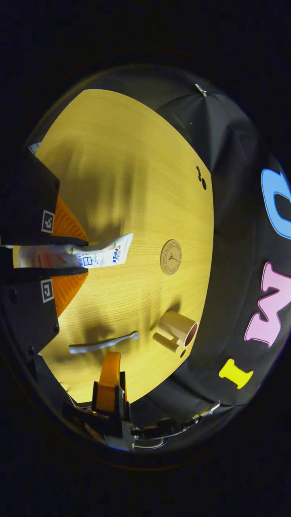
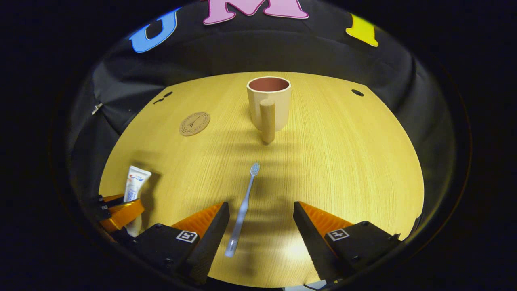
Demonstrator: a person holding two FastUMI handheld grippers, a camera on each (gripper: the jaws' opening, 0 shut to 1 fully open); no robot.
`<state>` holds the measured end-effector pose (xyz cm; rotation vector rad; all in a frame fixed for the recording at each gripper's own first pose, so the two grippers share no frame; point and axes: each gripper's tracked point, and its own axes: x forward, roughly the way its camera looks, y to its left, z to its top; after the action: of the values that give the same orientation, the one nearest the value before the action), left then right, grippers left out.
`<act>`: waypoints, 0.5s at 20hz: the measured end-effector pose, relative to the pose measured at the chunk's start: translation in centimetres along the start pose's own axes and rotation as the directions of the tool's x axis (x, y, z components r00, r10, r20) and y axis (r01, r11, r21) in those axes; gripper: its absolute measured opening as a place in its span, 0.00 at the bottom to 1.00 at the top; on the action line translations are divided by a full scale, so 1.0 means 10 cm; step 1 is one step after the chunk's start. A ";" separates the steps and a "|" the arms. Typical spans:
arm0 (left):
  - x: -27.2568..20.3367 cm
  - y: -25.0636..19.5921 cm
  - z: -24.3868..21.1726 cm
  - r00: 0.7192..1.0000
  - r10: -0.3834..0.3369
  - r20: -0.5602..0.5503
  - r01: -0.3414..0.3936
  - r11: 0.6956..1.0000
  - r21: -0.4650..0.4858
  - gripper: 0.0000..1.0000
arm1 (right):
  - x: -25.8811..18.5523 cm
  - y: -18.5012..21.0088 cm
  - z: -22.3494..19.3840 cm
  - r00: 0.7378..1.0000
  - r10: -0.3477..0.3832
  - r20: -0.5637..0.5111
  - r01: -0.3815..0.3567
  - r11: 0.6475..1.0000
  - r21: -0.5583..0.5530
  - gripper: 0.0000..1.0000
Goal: Put the toothbrush and toothpaste on the desktop into the cup, then pick up the cup and place it on the coaster on the desktop.
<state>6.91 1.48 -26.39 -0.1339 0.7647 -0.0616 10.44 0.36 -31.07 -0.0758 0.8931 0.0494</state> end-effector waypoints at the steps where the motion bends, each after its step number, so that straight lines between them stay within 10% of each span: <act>1: -0.03 0.03 -0.01 1.000 0.001 0.002 -0.001 1.000 -0.005 0.27 | 0.02 0.01 -0.03 1.000 -0.004 -0.014 0.003 1.000 -0.009 0.99; 10: -0.15 0.11 -0.10 1.000 0.024 0.002 -0.024 1.000 0.014 0.27 | 0.26 0.13 -0.24 0.994 -0.043 -0.098 0.040 0.999 -0.034 0.98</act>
<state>5.12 2.59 -26.20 -0.1117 0.7637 -0.0435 10.10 1.46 -34.64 -0.1278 0.9896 0.0211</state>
